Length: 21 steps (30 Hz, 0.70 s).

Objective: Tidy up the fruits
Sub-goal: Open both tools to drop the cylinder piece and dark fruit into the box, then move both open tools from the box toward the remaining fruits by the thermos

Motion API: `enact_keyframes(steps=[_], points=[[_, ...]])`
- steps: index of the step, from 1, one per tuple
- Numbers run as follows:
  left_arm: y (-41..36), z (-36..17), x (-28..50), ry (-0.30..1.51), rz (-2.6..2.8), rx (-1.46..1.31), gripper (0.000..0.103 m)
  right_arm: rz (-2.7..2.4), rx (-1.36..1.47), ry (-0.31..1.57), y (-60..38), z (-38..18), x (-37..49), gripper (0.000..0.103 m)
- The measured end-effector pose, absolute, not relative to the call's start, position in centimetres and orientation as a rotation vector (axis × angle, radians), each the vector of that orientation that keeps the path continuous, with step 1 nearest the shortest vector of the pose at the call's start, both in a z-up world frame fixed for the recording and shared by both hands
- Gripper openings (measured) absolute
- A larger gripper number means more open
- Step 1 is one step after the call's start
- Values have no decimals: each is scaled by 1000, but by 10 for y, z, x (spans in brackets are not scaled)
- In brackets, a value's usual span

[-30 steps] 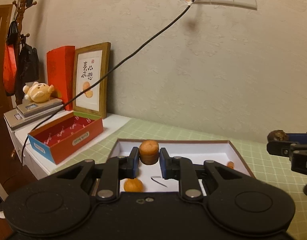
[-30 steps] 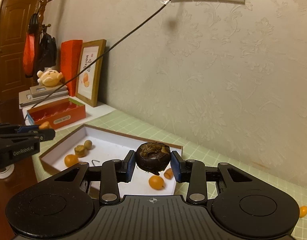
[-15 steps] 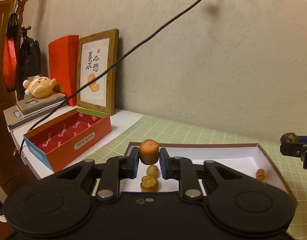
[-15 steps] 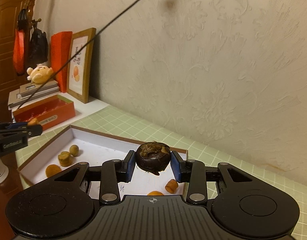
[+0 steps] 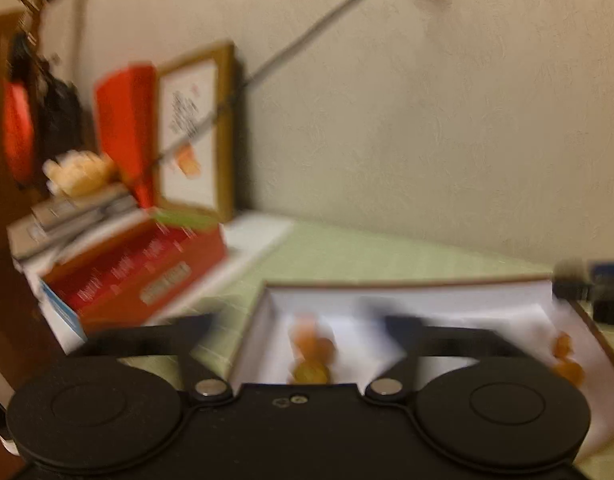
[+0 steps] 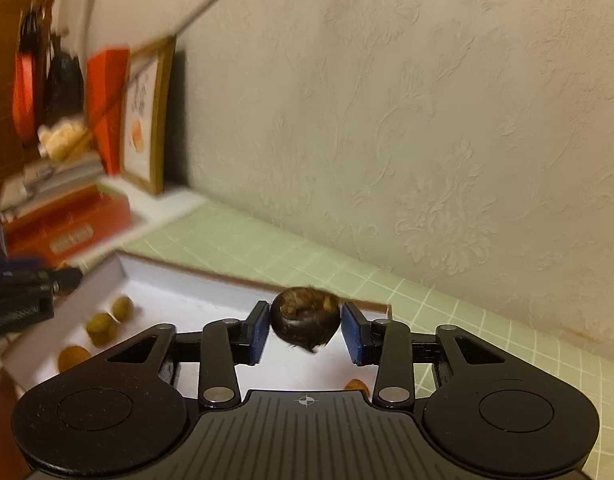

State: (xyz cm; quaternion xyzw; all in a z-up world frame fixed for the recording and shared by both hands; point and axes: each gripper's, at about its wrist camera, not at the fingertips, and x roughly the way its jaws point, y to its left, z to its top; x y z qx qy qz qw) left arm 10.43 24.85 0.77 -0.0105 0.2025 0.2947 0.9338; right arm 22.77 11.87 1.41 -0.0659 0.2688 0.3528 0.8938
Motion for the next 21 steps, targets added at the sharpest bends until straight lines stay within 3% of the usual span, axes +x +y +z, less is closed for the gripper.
enact_keyframes(steps=[1, 2, 21], points=[[248, 8, 105, 411, 614, -14, 97, 690, -134, 557, 120, 10, 231, 97], [250, 7, 106, 422, 587, -24, 97, 686, -95, 520, 116, 8, 230, 103], [252, 6, 102, 440, 565, -39, 97, 722, -72, 520, 108, 10, 225, 103]])
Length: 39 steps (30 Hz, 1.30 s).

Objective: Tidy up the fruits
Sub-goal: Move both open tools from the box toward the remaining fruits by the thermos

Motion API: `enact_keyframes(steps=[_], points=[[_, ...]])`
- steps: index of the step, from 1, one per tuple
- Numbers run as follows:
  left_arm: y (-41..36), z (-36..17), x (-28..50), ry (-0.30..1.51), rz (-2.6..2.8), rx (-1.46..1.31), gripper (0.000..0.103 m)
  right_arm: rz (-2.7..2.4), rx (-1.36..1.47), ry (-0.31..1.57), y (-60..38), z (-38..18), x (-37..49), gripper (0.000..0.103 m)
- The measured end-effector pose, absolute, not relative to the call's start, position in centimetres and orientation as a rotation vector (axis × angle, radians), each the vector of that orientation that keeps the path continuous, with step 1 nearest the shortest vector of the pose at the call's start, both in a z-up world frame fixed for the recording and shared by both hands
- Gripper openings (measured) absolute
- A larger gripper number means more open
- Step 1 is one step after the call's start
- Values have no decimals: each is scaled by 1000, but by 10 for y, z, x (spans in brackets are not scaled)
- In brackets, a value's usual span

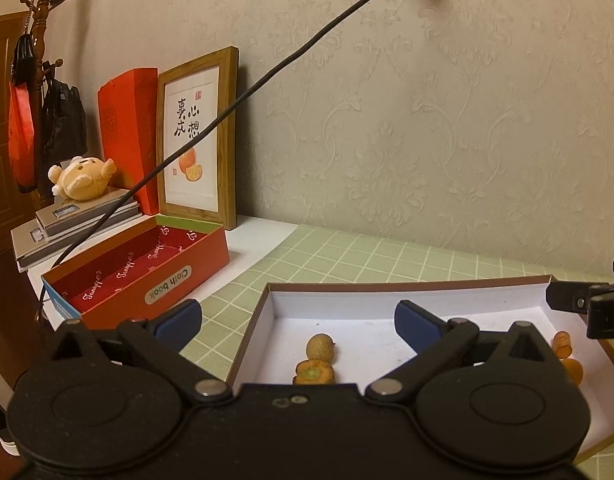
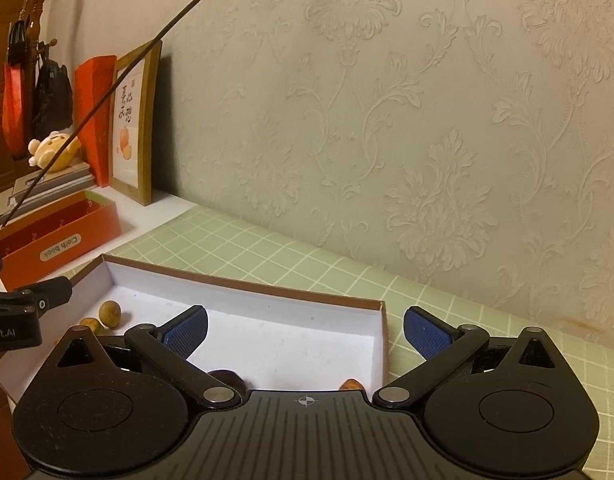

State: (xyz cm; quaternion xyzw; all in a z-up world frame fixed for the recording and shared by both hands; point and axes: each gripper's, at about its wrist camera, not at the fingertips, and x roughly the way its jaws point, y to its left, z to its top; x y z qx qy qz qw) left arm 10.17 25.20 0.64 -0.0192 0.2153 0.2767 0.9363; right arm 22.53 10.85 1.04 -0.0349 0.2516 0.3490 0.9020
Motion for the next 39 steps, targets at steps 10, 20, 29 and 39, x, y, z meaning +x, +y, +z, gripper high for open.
enact_keyframes(steps=[10, 20, 29, 39], points=[[229, 24, 83, 434, 543, -36, 97, 719, -75, 521, 81, 25, 202, 103], [192, 39, 56, 386, 526, -21, 97, 705, -72, 509, 45, 40, 170, 103], [156, 42, 55, 397, 414, -67, 97, 644, -57, 506, -1, 43, 157, 103], [100, 33, 77, 395, 307, -66, 97, 537, -46, 507, -59, 41, 159, 103]])
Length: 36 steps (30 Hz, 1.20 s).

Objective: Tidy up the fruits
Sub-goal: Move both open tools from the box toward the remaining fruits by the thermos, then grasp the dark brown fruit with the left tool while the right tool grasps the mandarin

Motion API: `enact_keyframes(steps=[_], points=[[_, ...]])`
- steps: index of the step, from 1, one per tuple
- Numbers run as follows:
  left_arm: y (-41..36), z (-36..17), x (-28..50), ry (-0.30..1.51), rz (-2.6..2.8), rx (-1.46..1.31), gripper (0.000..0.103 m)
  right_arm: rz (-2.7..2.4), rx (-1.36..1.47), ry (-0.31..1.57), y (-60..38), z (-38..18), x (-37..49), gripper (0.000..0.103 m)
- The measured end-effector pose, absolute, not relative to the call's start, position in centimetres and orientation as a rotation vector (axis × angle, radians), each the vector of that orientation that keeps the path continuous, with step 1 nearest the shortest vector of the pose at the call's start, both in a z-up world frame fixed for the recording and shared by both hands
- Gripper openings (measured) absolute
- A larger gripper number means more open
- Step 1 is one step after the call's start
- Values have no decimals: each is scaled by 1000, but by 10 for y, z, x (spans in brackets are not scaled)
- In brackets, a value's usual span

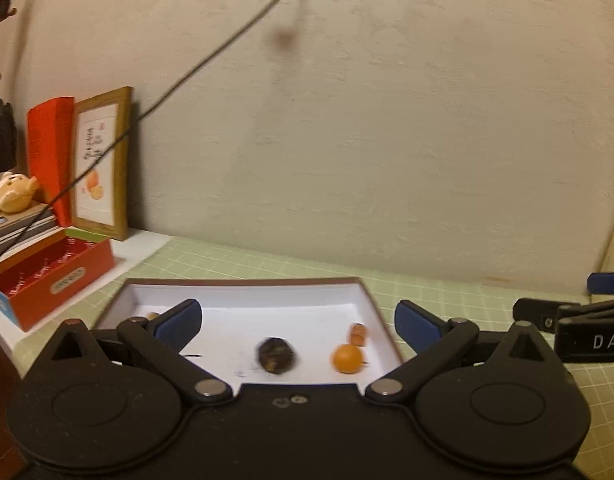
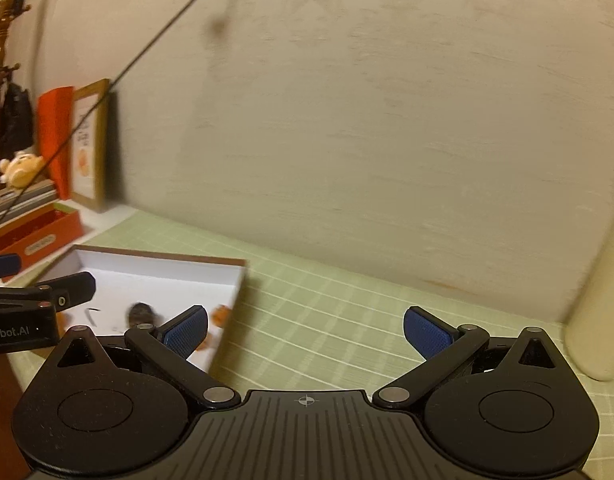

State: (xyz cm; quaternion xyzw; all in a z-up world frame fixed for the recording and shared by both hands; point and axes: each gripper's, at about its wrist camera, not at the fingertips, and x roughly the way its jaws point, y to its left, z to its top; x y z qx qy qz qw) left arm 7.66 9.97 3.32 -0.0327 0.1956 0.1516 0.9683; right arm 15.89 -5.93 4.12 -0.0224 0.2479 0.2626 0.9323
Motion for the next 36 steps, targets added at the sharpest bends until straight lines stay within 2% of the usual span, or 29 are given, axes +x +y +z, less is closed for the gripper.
enact_keyframes(steps=[12, 25, 27, 31, 36], points=[[2, 9, 107, 449, 125, -8, 97, 342, -17, 552, -154, 25, 169, 103], [-67, -24, 138, 510, 0, 56, 95, 192, 12, 584, -228, 3, 171, 103], [-79, -31, 144, 519, -16, 74, 85, 173, 14, 590, -240, -1, 171, 103], [-101, -47, 152, 565, -44, 86, 74, 135, 38, 609, -258, -8, 178, 103], [-121, -60, 159, 576, -45, 85, 72, 114, 44, 639, -268, -24, 186, 103]])
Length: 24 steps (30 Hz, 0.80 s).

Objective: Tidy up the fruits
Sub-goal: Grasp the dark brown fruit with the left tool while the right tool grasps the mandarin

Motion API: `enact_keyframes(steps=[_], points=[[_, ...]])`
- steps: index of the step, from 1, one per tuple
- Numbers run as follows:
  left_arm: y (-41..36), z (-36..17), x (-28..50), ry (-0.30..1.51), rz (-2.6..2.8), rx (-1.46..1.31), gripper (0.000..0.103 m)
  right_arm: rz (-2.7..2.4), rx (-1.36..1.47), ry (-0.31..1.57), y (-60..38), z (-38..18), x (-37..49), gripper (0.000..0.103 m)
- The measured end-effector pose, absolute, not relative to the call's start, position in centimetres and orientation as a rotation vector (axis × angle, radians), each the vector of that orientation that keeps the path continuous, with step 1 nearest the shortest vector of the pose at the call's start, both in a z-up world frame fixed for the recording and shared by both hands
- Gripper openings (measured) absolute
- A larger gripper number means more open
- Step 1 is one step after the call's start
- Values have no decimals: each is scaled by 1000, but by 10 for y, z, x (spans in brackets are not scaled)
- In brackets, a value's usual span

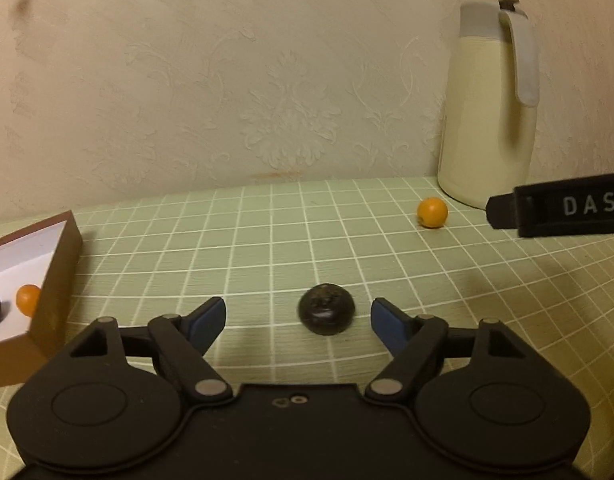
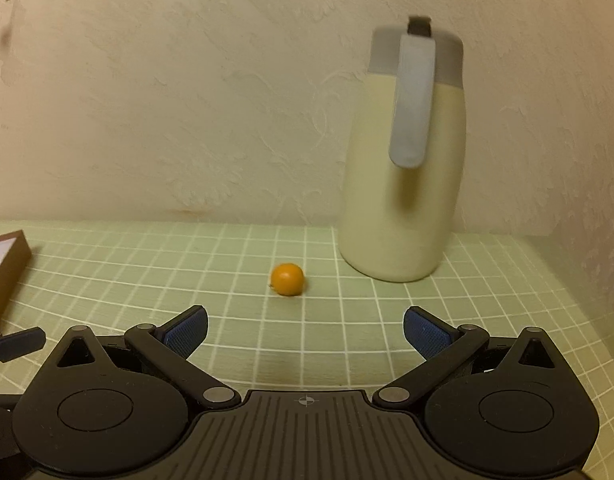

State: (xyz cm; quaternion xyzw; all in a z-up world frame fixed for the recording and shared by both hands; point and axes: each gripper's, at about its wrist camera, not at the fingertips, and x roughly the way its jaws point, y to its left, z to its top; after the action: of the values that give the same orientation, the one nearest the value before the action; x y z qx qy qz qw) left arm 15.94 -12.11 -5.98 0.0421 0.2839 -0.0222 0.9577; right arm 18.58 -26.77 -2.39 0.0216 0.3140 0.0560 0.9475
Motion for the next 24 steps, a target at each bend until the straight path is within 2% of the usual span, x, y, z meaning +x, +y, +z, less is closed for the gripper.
enact_keyframes(steps=[5, 8, 9, 12, 14, 16, 17, 24], points=[[-120, -66, 171, 591, 11, 58, 67, 100, 58, 675, -271, -41, 198, 103], [-117, -73, 179, 620, 9, 30, 58, 104, 53, 667, -270, -45, 203, 103], [-116, -71, 177, 614, 2, 29, 49, 107, 51, 666, -270, -46, 204, 103], [-120, -76, 179, 625, -21, 39, 42, 110, 67, 670, -268, -51, 208, 103], [-117, -79, 182, 632, -25, 16, 41, 112, 77, 678, -266, -54, 212, 103], [-114, -78, 185, 630, -27, 17, 36, 110, 73, 671, -265, -54, 215, 103], [-112, -77, 186, 629, -23, 16, 29, 112, 74, 672, -264, -56, 217, 103], [-87, -75, 206, 639, 31, -5, 28, 128, 80, 692, -254, -67, 235, 103]])
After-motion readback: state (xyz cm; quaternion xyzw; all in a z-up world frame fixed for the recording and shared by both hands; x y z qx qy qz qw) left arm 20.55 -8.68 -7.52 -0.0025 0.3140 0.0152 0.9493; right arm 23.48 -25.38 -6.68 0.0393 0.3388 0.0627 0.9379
